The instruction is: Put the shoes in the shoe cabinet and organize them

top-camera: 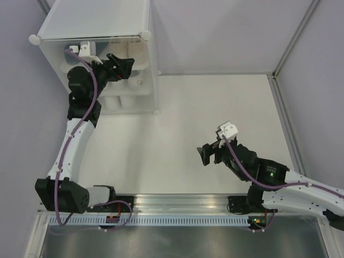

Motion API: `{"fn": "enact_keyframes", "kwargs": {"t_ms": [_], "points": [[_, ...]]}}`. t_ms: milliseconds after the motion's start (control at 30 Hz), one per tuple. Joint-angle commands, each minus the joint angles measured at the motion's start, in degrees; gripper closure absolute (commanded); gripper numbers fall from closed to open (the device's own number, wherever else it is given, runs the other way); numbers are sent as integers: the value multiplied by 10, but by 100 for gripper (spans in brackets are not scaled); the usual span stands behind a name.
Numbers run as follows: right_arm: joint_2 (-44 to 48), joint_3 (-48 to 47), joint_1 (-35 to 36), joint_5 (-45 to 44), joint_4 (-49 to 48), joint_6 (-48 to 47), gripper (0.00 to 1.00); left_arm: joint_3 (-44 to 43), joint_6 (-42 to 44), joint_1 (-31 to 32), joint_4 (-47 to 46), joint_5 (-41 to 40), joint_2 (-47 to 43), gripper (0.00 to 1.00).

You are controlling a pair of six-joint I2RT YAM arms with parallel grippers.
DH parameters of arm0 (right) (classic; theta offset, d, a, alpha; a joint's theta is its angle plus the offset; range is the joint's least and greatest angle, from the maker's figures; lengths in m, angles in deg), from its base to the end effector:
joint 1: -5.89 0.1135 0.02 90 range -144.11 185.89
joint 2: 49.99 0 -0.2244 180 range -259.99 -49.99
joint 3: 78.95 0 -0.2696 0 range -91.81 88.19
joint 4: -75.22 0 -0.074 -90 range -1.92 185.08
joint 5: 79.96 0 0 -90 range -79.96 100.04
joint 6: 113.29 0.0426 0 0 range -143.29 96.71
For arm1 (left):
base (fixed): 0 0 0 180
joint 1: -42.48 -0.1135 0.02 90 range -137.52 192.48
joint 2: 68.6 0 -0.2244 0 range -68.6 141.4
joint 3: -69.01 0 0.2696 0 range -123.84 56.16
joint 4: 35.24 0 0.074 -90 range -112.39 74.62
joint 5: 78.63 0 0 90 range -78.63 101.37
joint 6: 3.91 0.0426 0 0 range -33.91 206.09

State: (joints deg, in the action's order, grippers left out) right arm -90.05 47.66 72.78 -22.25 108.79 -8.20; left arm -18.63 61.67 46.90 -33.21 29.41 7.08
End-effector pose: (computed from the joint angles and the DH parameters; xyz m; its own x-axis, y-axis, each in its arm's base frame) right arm 0.1048 0.1877 0.2820 -0.2823 -0.1008 -0.9540 -0.5254 0.8483 0.0658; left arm 0.3390 -0.0394 0.4065 0.0005 -0.3943 -0.9190 0.4147 0.8363 -0.3586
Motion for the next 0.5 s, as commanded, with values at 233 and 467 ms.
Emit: {"fn": "enact_keyframes", "kwargs": {"t_ms": [233, 467], "points": [[49, -99, -1, -158, 97, 28, 2, 44, 122, 1, 430, -170, -288, 0], [112, -103, -2, -270, 154, 62, 2, 57, 106, 1, 600, -310, -492, 0]]}}
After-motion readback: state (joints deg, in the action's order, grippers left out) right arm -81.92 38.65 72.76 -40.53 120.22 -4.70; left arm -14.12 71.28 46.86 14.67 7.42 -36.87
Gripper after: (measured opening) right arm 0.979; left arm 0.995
